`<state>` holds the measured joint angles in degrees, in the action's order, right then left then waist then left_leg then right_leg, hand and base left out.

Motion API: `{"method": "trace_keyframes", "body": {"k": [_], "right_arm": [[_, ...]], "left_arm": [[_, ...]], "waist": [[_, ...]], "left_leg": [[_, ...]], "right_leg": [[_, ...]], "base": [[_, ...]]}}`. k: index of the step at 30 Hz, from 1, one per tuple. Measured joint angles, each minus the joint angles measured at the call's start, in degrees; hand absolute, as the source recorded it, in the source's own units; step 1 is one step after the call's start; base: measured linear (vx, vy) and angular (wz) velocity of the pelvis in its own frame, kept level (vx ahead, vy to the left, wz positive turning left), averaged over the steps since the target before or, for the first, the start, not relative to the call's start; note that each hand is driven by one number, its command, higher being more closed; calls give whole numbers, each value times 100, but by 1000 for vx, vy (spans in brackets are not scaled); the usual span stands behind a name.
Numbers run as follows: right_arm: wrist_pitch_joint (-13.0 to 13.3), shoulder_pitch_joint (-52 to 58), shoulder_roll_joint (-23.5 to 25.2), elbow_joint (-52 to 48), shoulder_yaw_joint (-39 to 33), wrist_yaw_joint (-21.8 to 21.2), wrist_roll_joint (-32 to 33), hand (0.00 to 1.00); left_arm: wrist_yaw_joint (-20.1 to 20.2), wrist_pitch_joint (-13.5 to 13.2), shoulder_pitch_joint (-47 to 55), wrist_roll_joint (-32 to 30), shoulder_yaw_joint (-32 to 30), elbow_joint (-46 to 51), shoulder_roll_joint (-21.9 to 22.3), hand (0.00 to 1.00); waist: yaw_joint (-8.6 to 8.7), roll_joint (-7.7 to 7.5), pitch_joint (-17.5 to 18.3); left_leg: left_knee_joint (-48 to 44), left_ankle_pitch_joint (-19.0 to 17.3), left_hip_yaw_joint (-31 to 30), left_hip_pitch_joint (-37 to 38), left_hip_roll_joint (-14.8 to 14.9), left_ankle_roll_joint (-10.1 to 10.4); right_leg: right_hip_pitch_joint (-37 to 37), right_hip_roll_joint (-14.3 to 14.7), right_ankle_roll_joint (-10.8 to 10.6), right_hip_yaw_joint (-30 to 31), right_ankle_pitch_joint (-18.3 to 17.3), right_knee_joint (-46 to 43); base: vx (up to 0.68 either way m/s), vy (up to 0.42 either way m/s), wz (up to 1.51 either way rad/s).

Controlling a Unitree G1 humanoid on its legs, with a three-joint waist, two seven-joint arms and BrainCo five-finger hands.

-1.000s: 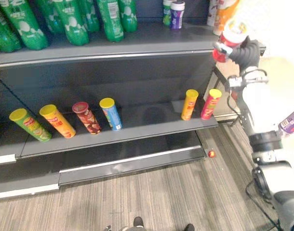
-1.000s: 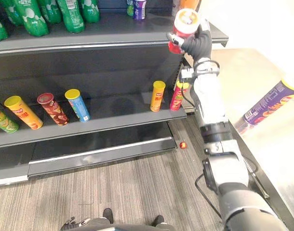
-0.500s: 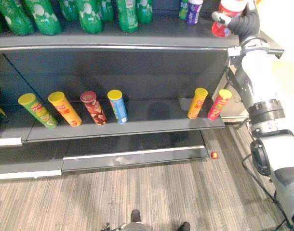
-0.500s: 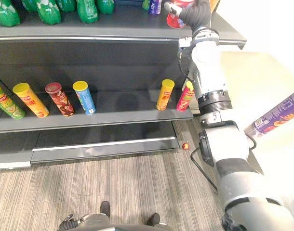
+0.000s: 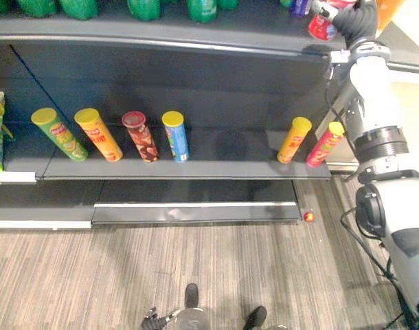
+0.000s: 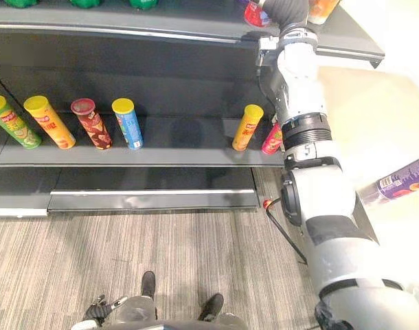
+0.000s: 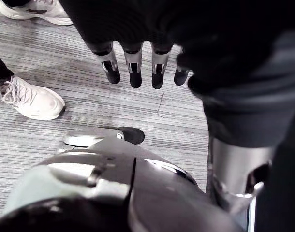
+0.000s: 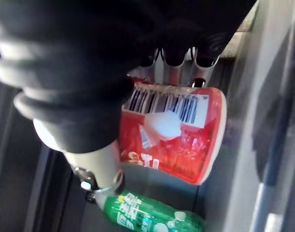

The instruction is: Put the gum and the chips on the shelf.

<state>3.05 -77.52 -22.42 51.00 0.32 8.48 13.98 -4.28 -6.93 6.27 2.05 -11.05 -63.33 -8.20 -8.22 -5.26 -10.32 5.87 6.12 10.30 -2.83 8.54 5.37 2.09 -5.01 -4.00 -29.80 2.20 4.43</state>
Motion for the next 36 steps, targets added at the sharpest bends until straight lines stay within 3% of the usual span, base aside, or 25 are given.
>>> {"method": "trace_keyframes", "body": {"k": [18, 25, 36], "right_arm": [[134, -456, 70, 453, -491, 24, 8, 100], [319, -593, -194, 848, -675, 78, -27, 100], [426, -753, -434, 1065, -897, 102, -87, 100]], "left_arm": [[-60, -10, -50, 214, -7, 67, -6, 0], [-123, -9, -110, 211, 54, 59, -28, 0], [-170, -12, -202, 211, 200, 56, -99, 0]], "waist": [[-68, -9, -266], [-156, -6, -328], [-136, 1, -434]], "left_leg": [[1, 49, -184, -227, 1, 30], [2, 83, -314, -298, -12, 22], [2, 141, -455, -482, -86, -32]], "right_leg": [[-75, 56, 26, -195, -21, 59], [-91, 55, 38, -290, -33, 44], [-249, -25, 41, -409, -37, -67]], "base": [[29, 2, 6], [22, 13, 7], [15, 24, 6]]}}
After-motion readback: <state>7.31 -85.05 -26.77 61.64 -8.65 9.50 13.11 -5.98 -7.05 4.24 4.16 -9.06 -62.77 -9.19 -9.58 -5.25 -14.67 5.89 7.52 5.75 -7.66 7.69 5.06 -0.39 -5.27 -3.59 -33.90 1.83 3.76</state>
